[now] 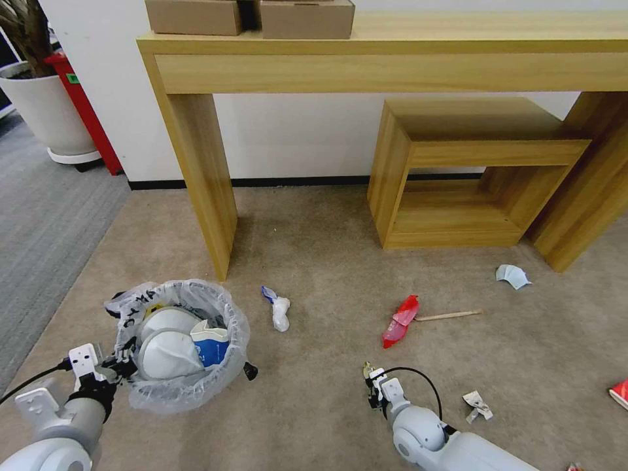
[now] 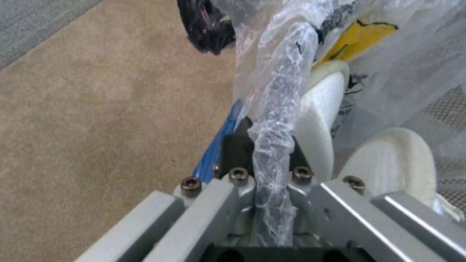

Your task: Pick up the trash bin and place the garbage on the floor into it.

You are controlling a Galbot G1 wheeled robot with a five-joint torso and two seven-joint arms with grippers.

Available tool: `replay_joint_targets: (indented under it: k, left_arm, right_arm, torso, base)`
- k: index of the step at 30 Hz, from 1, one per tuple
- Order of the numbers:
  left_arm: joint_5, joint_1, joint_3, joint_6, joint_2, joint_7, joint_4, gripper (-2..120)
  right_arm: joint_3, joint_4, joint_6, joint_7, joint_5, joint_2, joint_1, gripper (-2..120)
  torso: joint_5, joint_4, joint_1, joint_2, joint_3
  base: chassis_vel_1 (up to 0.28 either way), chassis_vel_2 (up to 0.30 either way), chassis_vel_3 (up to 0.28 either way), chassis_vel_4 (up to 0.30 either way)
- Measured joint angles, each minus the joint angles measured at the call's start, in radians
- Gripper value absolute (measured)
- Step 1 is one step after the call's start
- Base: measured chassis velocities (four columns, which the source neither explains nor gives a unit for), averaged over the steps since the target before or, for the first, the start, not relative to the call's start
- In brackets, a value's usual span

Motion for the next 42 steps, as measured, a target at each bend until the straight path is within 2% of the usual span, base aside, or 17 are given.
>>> replay_joint_targets:
  k: [8, 11, 17, 27, 30, 33, 38, 41, 42]
  left_arm:
    - [0.011, 0.027, -0.005, -0.006, -0.007, 0.000, -0.020, 1]
    - [0.026, 0.057, -0.016, -0.015, -0.016, 0.006, -0.036, 1]
    - [0.026, 0.077, -0.019, -0.021, -0.028, 0.011, -0.053, 1]
    - [0.025, 0.116, -0.013, -0.004, -0.009, 0.010, -0.092, 1]
    - [0.025, 0.121, -0.008, 0.007, 0.002, 0.008, -0.096, 1]
    - [0.021, 0.117, -0.004, 0.014, 0.007, 0.005, -0.096, 1]
    - [0.015, 0.105, 0.001, 0.019, 0.015, 0.004, -0.085, 1]
    - [0.013, 0.089, 0.011, 0.023, 0.017, 0.004, -0.070, 1]
    - [0.013, 0.089, 0.011, 0.023, 0.017, 0.004, -0.070, 1]
  right_arm:
    - [0.066, 0.095, 0.058, -0.027, -0.019, -0.021, -0.008, 0]
    - [0.104, 0.185, 0.077, -0.041, -0.002, -0.031, -0.003, 0]
    - [0.123, 0.274, 0.097, -0.045, -0.001, -0.052, -0.007, 0]
    - [0.219, 0.477, 0.179, -0.112, -0.023, -0.116, -0.049, 0]
    - [0.259, 0.606, 0.231, -0.173, 0.010, -0.169, -0.052, 0]
    - [0.277, 0.674, 0.261, -0.205, 0.052, -0.201, -0.043, 0]
    - [0.280, 0.729, 0.311, -0.267, 0.124, -0.221, -0.009, 0]
    - [0.218, 0.741, 0.394, -0.346, 0.202, -0.219, 0.056, 0]
    - [0.218, 0.741, 0.394, -0.346, 0.202, -0.219, 0.056, 0]
  torso:
    - [0.0000, -0.0001, 0.000, 0.000, 0.000]
    - [0.0000, 0.0001, 0.000, 0.000, 0.000]
    - [-0.0001, 0.0001, 0.000, 0.000, 0.000]
    - [0.0001, 0.0000, 0.000, 0.000, 0.000]
    - [-0.0001, 0.0000, 0.000, 0.000, 0.000]
    - [-0.0001, -0.0001, 0.000, 0.000, 0.000]
    - [-0.0002, 0.0000, 0.000, 0.000, 0.000]
    - [-0.0002, 0.0000, 0.000, 0.000, 0.000]
    - [-0.0002, 0.0000, 0.000, 0.000, 0.000]
  base:
    - [0.000, 0.000, 0.000, 0.000]
    - [0.000, 0.000, 0.000, 0.000]
    - [0.000, 0.000, 0.000, 0.000]
    - [0.000, 0.000, 0.000, 0.000]
    - [0.000, 0.000, 0.000, 0.000]
    - [0.000, 0.000, 0.000, 0.000]
    - [0.000, 0.000, 0.000, 0.000]
    - [0.000, 0.000, 0.000, 0.000]
    - [0.000, 0.000, 0.000, 0.000]
